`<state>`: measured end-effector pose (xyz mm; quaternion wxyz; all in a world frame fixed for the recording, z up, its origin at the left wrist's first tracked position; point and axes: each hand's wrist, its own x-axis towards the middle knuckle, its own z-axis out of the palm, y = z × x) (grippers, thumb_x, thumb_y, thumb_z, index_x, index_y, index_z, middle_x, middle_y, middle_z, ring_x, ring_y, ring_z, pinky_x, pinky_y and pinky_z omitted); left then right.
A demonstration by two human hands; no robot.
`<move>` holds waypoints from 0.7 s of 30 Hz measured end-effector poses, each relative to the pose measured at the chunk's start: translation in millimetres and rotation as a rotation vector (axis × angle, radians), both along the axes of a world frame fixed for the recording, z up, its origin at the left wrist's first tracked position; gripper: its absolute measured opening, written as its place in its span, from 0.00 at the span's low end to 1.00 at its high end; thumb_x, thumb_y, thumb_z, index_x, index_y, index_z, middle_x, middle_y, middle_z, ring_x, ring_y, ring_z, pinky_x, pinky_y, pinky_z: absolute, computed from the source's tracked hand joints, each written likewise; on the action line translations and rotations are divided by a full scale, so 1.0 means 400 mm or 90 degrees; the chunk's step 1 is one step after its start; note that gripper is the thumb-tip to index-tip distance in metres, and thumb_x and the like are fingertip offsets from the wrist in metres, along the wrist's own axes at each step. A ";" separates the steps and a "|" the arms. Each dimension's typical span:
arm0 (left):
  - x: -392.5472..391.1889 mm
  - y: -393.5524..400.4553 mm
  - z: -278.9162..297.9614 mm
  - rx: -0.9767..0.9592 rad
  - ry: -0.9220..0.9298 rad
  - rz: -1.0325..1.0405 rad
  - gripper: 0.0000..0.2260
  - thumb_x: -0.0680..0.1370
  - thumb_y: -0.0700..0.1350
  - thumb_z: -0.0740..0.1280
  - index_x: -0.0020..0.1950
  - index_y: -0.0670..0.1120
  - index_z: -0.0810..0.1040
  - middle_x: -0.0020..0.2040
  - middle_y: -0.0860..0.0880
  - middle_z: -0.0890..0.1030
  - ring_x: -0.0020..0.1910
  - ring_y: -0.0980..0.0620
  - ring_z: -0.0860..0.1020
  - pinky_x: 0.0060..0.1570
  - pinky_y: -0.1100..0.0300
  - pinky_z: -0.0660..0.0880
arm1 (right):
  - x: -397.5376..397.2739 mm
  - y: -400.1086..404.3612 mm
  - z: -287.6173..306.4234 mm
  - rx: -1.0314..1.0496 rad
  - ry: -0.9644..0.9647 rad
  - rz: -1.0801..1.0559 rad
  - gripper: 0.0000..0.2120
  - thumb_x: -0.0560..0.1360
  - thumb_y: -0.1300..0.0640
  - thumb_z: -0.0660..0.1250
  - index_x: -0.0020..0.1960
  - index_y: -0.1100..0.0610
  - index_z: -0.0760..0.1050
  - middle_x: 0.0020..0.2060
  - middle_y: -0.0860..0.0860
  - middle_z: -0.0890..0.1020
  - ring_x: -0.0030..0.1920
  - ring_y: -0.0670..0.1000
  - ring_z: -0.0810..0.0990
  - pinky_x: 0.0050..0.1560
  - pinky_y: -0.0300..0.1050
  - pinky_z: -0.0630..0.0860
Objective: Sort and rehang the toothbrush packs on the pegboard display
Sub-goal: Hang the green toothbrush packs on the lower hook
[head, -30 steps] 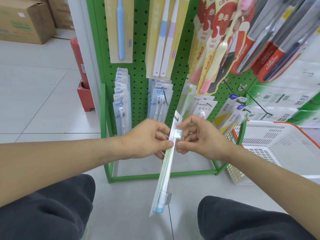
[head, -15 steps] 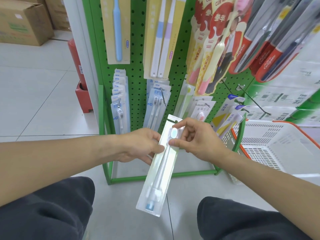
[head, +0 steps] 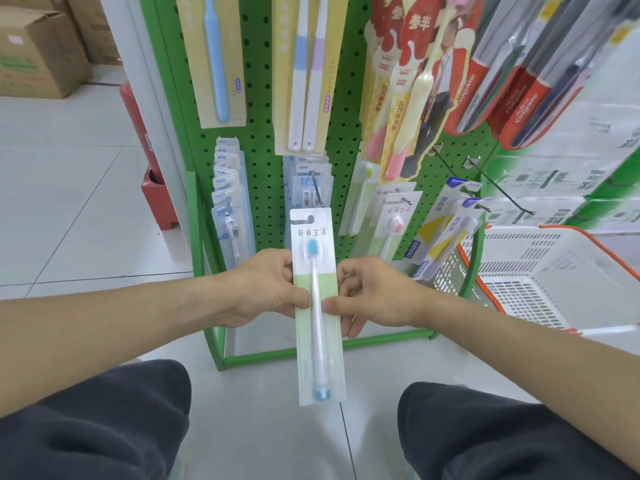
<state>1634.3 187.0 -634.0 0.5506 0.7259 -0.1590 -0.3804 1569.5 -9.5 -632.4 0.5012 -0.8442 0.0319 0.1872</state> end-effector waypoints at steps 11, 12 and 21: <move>-0.021 0.033 -0.035 0.147 0.093 -0.257 0.16 0.85 0.49 0.61 0.67 0.41 0.76 0.59 0.41 0.84 0.58 0.40 0.83 0.59 0.46 0.80 | -0.019 -0.040 -0.011 0.112 -0.019 -0.004 0.14 0.79 0.62 0.70 0.64 0.63 0.76 0.48 0.66 0.85 0.42 0.62 0.86 0.45 0.55 0.85; -0.019 0.040 -0.037 0.137 0.089 -0.276 0.15 0.84 0.47 0.63 0.68 0.42 0.76 0.59 0.41 0.84 0.58 0.40 0.83 0.59 0.47 0.80 | -0.020 -0.039 -0.015 0.114 -0.028 -0.013 0.14 0.79 0.63 0.70 0.64 0.63 0.76 0.48 0.66 0.85 0.41 0.61 0.86 0.45 0.56 0.85; -0.015 0.058 -0.041 0.059 0.063 -0.294 0.20 0.79 0.40 0.72 0.70 0.45 0.75 0.62 0.41 0.82 0.59 0.41 0.82 0.55 0.48 0.82 | -0.015 -0.032 -0.008 0.123 -0.053 -0.086 0.16 0.77 0.62 0.73 0.61 0.68 0.75 0.44 0.67 0.85 0.39 0.63 0.86 0.43 0.57 0.85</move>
